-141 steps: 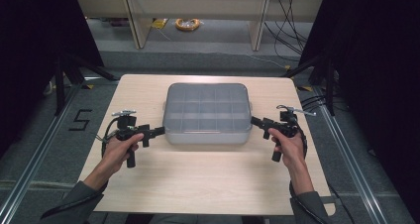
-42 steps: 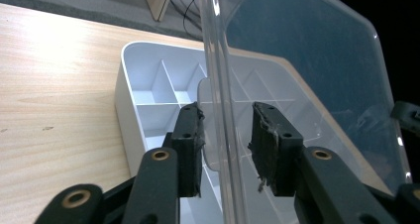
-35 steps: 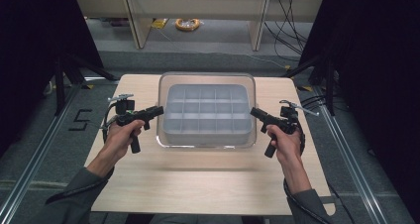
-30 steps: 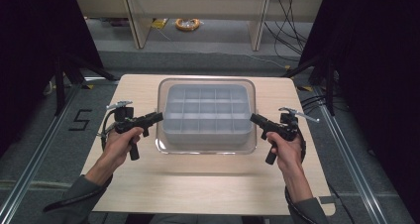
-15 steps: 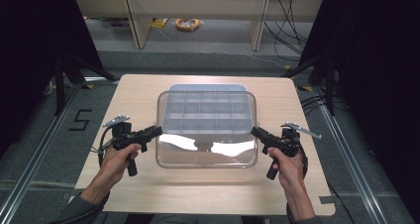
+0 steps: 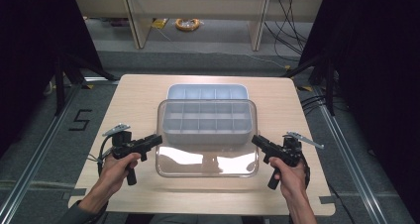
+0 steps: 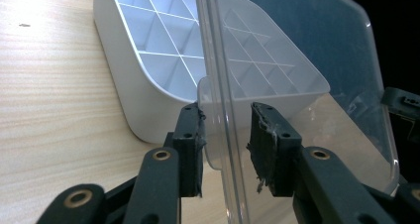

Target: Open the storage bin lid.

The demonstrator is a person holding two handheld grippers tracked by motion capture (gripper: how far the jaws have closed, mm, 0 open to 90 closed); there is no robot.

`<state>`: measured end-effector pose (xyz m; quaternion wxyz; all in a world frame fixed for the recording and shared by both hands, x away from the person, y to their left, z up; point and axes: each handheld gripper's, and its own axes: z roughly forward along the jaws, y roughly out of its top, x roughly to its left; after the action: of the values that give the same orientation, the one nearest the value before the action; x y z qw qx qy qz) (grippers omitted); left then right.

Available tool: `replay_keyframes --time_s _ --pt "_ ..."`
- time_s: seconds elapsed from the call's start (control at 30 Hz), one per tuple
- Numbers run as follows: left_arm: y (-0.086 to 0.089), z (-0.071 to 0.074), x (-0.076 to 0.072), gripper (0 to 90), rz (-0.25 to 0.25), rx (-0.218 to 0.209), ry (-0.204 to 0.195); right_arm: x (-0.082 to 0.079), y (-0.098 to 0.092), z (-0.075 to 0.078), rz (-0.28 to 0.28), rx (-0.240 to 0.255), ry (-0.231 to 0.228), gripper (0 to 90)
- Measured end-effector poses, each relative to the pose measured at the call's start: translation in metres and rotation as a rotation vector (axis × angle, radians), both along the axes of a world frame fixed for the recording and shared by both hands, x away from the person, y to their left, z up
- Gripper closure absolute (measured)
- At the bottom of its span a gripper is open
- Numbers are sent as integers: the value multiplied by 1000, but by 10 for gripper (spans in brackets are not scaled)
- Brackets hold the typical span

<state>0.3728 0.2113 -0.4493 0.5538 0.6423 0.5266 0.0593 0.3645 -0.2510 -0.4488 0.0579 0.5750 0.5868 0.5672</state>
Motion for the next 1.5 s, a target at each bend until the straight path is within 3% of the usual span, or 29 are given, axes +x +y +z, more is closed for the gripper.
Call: replay_keyframes --time_s 0.13,0.23,0.33,0.4,0.43,0.53,0.63,0.97,1.07,1.1,1.13,1.2,1.23,1.27,1.4,1.47,1.5 --pt "0 -3 -8 659 -10 -10 -4 -8 0 -3 -9 -21 6 688" --pt "2 -5 -13 658 -11 3 0 -15 1 -7 -1 3 12 687" --pt "4 -9 -16 655 -16 6 13 -20 2 -11 4 -14 26 683" --pt "4 -12 -19 649 -17 0 17 -22 3 -14 14 11 28 683" --pt "5 -12 -20 649 -22 7 25 -24 3 -16 5 -13 28 683" --pt "5 -14 -24 647 -31 3 25 -29 2 -19 6 -9 46 683" --pt "4 -16 -28 644 -46 28 25 -35 1 -21 9 1 40 683" --pt "2 -26 -41 643 -57 26 36 -50 -1 -26 1 2 62 683" --pt "3 -29 -43 642 -71 33 50 -53 -1 -30 18 0 51 683" --pt "3 -30 -44 641 -72 30 49 -55 1 -28 0 6 93 683" --pt "3 -30 -46 641 -63 36 56 -55 0 -31 9 -18 71 683" --pt "3 -30 -48 641 -73 27 44 -57 0 -33 18 -10 55 683" --pt "4 -30 -49 641 -72 28 50 -58 0 -33 6 -28 72 682" --pt "3 -31 -51 641 -66 35 50 -60 1 -32 5 -7 87 683" --pt "3 -37 -55 637 -82 32 70 -62 0 -36 14 -23 68 682" --pt "2 -39 -56 636 -69 36 66 -66 2 -35 11 5 106 680" --pt "2 -40 -58 636 -75 40 70 -66 0 -37 13 -45 89 679"
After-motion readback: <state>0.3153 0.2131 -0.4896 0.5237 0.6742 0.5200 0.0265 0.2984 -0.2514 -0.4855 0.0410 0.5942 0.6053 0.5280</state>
